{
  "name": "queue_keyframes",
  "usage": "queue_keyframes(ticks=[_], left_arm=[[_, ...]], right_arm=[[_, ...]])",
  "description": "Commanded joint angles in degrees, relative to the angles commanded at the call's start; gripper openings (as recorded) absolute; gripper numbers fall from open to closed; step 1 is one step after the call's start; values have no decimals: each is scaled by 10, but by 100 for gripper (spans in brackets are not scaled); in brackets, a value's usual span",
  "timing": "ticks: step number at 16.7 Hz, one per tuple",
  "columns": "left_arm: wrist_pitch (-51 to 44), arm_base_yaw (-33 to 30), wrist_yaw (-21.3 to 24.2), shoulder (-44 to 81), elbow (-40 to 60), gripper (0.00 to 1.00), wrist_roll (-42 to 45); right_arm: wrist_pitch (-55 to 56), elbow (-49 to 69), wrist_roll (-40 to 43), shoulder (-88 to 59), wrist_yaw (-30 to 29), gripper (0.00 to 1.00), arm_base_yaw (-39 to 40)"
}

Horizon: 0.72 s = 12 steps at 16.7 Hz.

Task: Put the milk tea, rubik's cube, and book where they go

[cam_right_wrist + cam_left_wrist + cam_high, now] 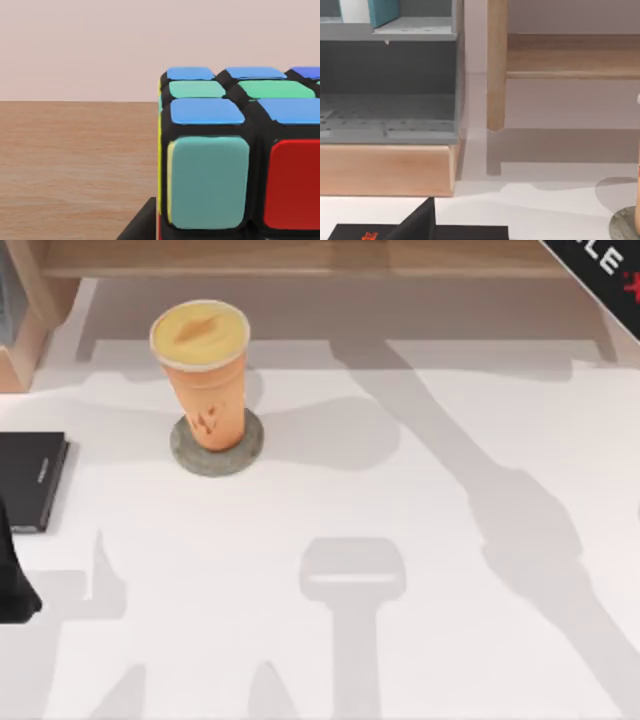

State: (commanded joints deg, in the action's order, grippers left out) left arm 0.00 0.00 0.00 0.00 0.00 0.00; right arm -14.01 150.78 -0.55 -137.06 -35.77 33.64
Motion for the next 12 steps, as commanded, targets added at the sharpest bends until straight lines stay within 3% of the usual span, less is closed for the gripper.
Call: queue_keyframes(ticks=[3,12], left_arm=[[0,0,0,0,0,100,0],[0,0,0,0,0,100,0]], right_arm=[[0,0,0,0,0,98,0],[0,0,0,0,0,100,0]])
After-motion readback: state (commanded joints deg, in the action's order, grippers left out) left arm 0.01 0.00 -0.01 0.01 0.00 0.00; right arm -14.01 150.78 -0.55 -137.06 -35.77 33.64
